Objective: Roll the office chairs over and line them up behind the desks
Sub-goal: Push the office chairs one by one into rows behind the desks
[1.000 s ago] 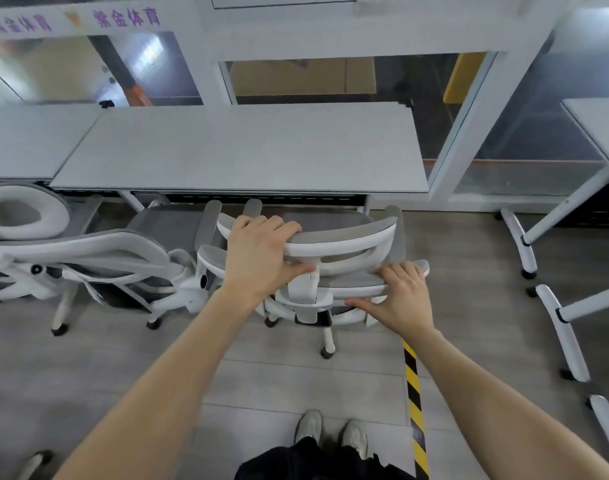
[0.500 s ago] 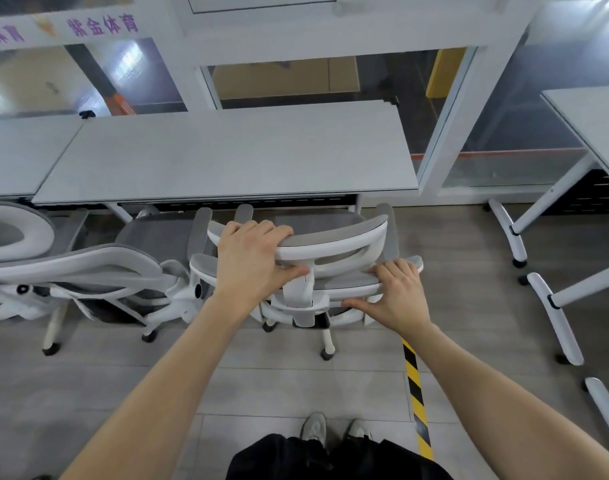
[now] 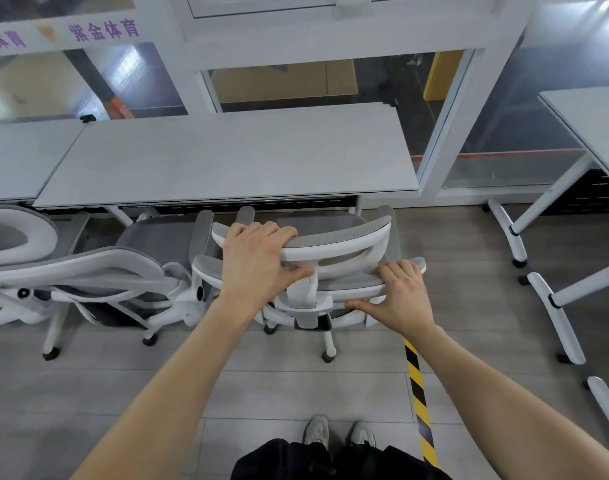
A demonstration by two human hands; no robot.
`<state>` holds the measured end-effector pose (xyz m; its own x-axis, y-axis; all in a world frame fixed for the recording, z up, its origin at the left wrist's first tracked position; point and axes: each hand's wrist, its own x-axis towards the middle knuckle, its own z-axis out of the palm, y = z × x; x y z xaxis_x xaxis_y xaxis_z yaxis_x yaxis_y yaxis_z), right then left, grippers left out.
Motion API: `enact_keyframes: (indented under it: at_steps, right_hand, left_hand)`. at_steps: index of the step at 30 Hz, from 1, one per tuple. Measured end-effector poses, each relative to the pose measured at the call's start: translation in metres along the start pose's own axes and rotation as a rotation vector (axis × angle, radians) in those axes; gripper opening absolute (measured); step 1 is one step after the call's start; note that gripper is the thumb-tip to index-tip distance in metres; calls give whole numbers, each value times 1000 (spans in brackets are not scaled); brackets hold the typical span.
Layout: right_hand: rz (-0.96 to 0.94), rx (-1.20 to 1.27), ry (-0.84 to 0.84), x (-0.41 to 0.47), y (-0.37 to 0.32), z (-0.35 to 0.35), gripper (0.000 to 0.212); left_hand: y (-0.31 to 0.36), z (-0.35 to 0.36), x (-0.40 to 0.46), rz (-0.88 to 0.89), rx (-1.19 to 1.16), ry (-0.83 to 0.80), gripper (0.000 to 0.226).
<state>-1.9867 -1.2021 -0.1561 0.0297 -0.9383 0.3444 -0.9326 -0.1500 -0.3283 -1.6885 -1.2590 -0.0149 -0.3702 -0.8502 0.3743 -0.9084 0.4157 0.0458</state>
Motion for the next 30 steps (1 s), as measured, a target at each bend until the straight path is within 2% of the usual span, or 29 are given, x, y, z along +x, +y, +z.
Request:
enact_keyframes:
  at_steps: [30]
  right_hand:
    - [16, 4, -38, -10, 1, -13, 90]
  left_hand:
    - [12, 0, -10, 21, -6, 52, 67]
